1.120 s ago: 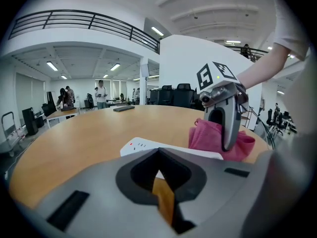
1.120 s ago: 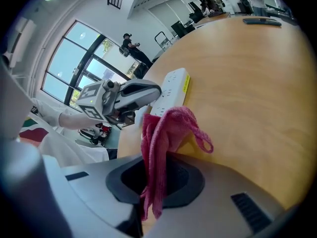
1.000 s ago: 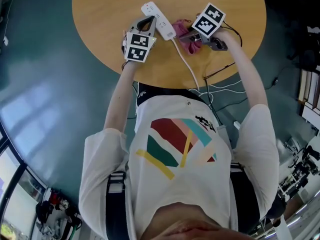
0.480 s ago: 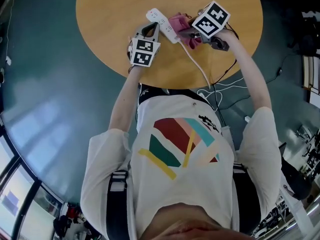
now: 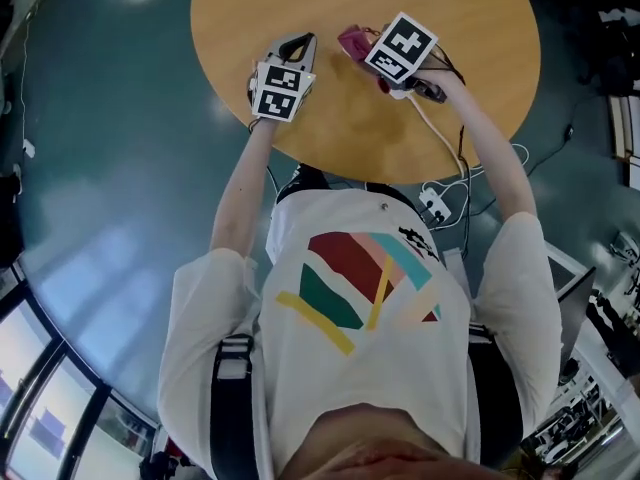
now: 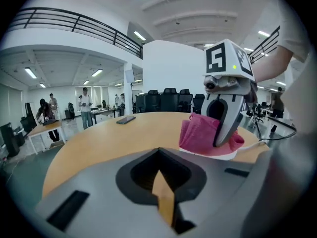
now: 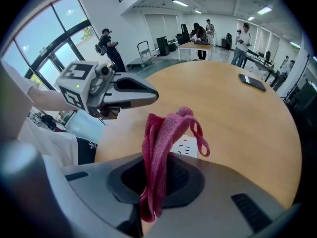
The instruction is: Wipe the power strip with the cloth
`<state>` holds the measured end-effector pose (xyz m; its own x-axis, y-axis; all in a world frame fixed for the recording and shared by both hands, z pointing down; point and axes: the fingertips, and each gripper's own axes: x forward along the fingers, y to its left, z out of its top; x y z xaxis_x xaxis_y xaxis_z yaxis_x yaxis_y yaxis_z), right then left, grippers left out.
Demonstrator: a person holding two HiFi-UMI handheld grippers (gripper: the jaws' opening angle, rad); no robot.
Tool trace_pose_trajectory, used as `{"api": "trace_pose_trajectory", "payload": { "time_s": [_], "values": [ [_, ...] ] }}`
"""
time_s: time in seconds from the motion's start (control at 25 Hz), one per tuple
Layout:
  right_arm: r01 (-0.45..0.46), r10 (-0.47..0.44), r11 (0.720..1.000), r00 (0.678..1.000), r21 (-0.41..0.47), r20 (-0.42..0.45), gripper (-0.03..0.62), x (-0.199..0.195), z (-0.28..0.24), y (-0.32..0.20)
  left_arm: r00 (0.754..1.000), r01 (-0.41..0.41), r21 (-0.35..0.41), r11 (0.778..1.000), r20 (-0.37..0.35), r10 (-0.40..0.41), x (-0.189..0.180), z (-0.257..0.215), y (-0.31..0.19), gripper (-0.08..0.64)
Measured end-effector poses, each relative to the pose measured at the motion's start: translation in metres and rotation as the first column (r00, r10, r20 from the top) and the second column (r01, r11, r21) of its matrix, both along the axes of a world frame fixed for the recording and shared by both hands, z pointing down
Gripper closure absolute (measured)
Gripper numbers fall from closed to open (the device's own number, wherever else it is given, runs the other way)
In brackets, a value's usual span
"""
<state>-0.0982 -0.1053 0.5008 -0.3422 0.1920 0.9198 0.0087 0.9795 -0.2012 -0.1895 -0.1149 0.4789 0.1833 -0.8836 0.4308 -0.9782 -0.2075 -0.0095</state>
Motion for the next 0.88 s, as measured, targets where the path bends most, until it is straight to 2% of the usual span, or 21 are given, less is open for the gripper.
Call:
{"api": "trace_pose_trajectory", "payload": {
  "time_s": [0.24,0.44,0.68,0.88],
  "values": [
    [0.019,-0.004,0.992,0.993,0.126,-0.116,0.552,-0.004,0.025,0.009,0.998,-0.056,0.006,0.998,-0.007,0.056,-0.014,0.009,0.002,0.517],
    [0.049,-0.003,0.953,0.988,0.299,-0.152,0.552,-0.009,0.041,0.01,0.996,-0.087,-0.007,0.996,-0.03,0.087,-0.017,0.017,0.006,0.517],
    [-0.019,0.08,0.949,0.98,0.315,-0.183,0.552,-0.006,0.052,-0.003,0.992,-0.123,-0.025,0.992,-0.031,0.122,-0.005,0.024,0.008,0.517],
    [-0.083,0.151,0.942,0.97,0.324,-0.19,0.552,0.004,0.055,-0.008,0.991,-0.134,-0.052,0.99,-0.036,0.132,-0.01,0.034,0.011,0.517]
  ]
}}
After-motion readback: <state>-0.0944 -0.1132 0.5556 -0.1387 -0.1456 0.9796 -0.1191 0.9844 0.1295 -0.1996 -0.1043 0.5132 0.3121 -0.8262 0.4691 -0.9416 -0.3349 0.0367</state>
